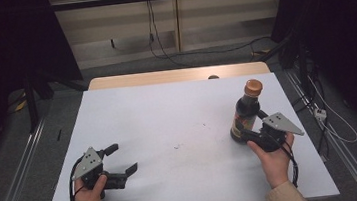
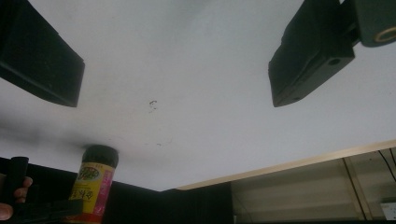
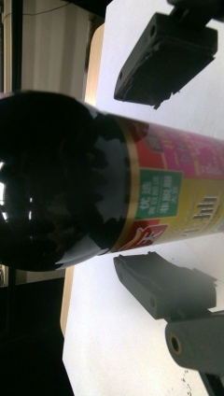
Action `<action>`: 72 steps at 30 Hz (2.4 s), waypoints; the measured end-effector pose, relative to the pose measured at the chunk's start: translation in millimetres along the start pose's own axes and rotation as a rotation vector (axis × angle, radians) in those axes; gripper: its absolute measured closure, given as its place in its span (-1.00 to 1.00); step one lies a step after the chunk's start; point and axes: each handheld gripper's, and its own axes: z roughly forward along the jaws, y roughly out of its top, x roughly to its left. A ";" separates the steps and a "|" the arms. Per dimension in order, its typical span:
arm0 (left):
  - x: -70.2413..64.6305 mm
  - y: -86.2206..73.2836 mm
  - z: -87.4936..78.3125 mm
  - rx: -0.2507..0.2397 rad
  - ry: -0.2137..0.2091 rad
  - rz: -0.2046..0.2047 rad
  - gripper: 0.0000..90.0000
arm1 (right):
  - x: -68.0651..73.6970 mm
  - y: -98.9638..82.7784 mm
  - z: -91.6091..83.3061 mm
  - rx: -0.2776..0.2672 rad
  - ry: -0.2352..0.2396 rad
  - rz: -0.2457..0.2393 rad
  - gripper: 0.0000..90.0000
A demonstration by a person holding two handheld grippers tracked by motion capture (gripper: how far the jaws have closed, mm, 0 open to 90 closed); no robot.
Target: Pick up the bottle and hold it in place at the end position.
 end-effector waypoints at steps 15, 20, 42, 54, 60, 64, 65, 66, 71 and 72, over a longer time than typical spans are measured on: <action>-0.3 0.8 0.8 0.007 -0.005 0.016 -0.92 | -2.7 1.5 14.0 -0.001 0.001 0.008 -0.61; -0.4 0.8 0.6 0.009 -0.006 0.017 -0.92 | -1.7 1.2 16.6 0.001 0.011 0.004 -0.52; 0.1 1.1 1.0 0.010 0.001 0.026 -0.92 | -1.5 3.1 21.0 0.002 0.047 -0.024 -0.33; 1.4 1.7 1.0 0.008 0.006 0.037 -0.92 | 0.3 5.5 21.2 0.006 0.079 -0.027 -0.32; 0.6 1.6 1.4 0.003 0.005 0.025 -0.92 | 7.3 10.3 22.5 0.001 0.111 -0.064 -0.32; 1.0 1.6 0.8 0.004 0.005 0.027 -0.92 | 15.4 14.8 26.7 -0.005 0.147 -0.062 -0.32; 1.1 1.5 0.6 0.004 0.006 0.028 -0.92 | 20.3 16.0 29.5 0.001 0.164 -0.065 -0.32; 1.2 1.5 0.5 0.003 0.006 0.026 -0.92 | 22.8 16.2 30.9 0.003 0.172 -0.065 -0.32; 1.5 1.3 0.1 0.002 0.003 0.027 -0.92 | 33.5 16.9 36.7 0.014 0.206 -0.074 -0.32; 1.5 1.3 0.1 0.002 0.003 0.027 -0.92 | 35.2 17.4 37.5 0.015 0.211 -0.069 -0.32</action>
